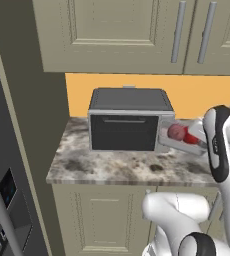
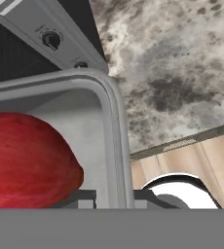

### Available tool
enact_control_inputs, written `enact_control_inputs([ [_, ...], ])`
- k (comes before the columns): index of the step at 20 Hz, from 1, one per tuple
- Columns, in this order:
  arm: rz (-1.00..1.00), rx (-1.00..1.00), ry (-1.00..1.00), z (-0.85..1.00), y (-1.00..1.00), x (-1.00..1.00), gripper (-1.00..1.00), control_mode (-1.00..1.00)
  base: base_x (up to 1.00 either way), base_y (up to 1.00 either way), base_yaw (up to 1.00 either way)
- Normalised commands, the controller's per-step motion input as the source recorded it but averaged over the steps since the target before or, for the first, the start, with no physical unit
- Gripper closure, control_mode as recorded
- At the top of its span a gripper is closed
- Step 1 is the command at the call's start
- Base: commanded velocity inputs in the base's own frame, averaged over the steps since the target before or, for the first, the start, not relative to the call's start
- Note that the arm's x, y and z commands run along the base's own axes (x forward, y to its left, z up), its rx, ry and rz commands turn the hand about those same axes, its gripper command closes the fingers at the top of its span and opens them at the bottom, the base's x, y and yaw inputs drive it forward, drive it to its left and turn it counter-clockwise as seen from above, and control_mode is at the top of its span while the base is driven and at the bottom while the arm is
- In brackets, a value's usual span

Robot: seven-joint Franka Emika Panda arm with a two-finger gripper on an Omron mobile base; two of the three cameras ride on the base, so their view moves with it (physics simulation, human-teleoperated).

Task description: Take the onion and onion out of the freezer and place them in the tupperware container on the counter. Then put the tupperware containing the vegetables back in the freezer.

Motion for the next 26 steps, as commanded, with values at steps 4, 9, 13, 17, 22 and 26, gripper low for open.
enact_control_inputs([
  [4, 0.00, 0.00, 0.00, 0.57, 0.28, -0.53, 1.00, -1.00, 0.00, 0.00, 0.00],
  [9, 0.00, 0.00, 0.00, 0.34, 0.21, -0.38, 1.00, -1.00, 0.00, 0.00, 0.00],
  [13, 0.00, 0.00, 0.00, 0.26, 0.17, -0.07, 1.00, -1.00, 0.00, 0.00, 0.00],
  [17, 0.00, 0.00, 0.00, 0.32, 0.16, -0.03, 1.00, -1.00, 0.00, 0.00, 0.00],
  [22, 0.01, 0.00, 0.00, 0.17, 0.09, -0.01, 1.00, -1.00, 0.00, 0.00, 0.00],
  [26, 0.00, 0.00, 0.00, 0.00, 0.01, -0.04, 1.00, 1.00, -0.53, 0.02, 0.02],
])
